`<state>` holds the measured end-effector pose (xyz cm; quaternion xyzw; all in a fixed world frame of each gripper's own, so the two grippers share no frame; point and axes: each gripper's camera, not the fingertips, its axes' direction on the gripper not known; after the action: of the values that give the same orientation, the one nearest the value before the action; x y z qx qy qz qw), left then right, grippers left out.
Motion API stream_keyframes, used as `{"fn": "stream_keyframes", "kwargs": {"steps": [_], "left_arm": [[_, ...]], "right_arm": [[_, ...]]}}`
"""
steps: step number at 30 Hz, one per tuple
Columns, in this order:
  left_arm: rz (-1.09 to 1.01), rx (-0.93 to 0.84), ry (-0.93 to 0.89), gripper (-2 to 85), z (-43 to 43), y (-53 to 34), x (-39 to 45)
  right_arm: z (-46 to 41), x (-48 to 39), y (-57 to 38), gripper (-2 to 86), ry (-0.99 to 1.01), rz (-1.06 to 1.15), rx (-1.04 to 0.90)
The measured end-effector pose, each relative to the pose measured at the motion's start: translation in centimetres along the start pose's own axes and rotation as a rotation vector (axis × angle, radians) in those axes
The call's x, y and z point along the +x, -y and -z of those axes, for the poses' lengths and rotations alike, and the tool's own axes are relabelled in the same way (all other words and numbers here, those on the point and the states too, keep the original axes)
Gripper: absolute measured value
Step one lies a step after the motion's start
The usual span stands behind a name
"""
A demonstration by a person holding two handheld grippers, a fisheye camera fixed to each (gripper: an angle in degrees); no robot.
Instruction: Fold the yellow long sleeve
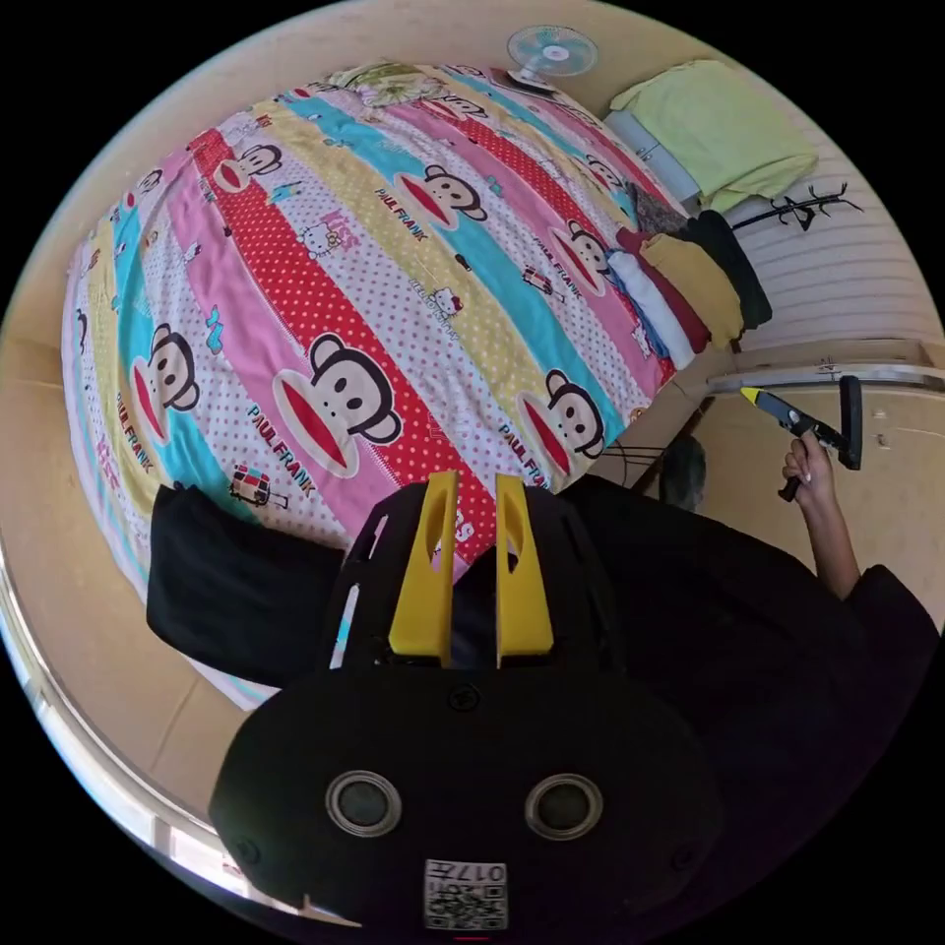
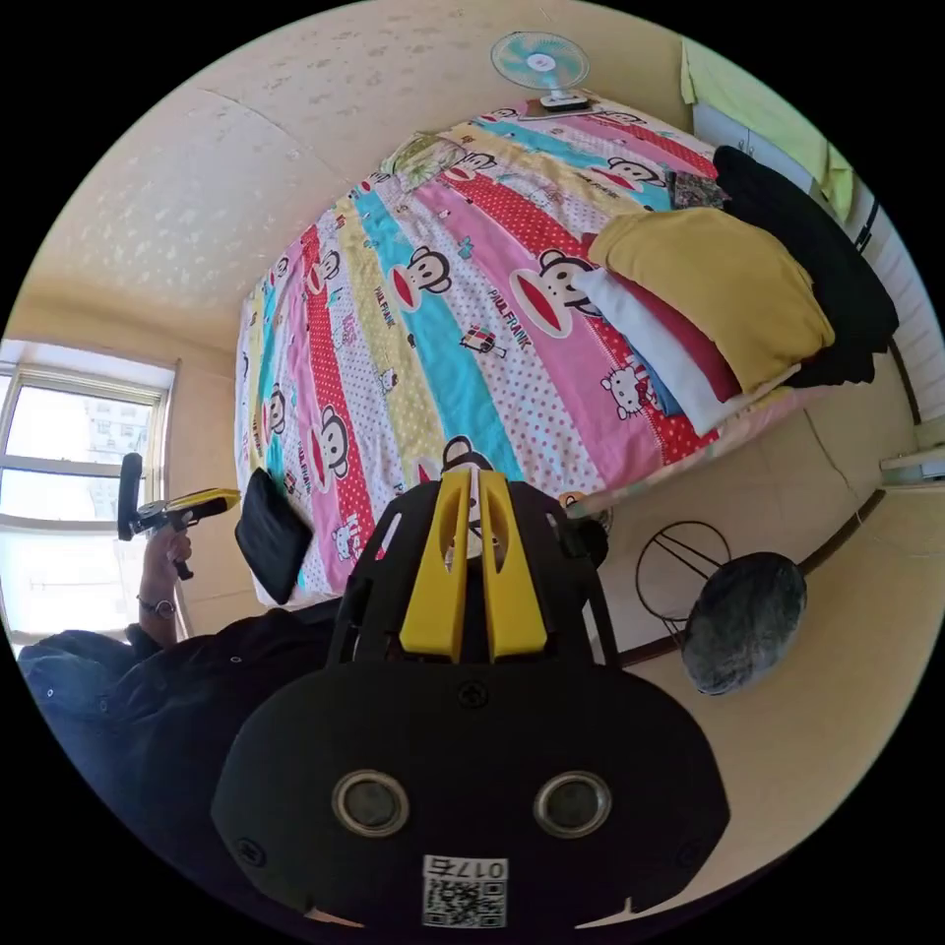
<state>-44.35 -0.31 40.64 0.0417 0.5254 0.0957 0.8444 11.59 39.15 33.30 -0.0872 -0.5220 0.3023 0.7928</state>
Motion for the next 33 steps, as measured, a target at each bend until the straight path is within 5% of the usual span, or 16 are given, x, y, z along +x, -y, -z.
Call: {"fn": "stream_keyframes", "kwargs": {"steps": [6,10,14,21,28,33], "left_arm": [[-0.030,-0.111,-0.099,2.7,-9.6,6.0,10.2],[-0.148,-0.120,-0.058,0.0,-12.4,11.2,17.7],[-0.189,-0.029,-0.240,0.3,-12.4,14.0,23.9],[-0.148,0.000,-0.283,4.0,-13.9,12.5,25.3],[0.160,0.194,-0.390,6.4,-12.7,6.2,13.2],[0.333,0.339,-0.372,7.7,-10.4,2.0,6.1]], "right_arm": [[3.9,9.7,1.7,7.2,-0.072,-0.095,0.000],[8.1,14.9,8.8,9.6,-0.104,-0.063,0.039],[11.0,17.2,18.9,10.9,-0.169,0.009,0.087],[3.4,22.0,30.7,9.4,-0.237,-0.068,-0.089],[10.4,4.8,25.4,3.4,0.306,0.465,0.081],[6.2,-10.4,21.2,3.2,0.318,0.765,0.035]]}}
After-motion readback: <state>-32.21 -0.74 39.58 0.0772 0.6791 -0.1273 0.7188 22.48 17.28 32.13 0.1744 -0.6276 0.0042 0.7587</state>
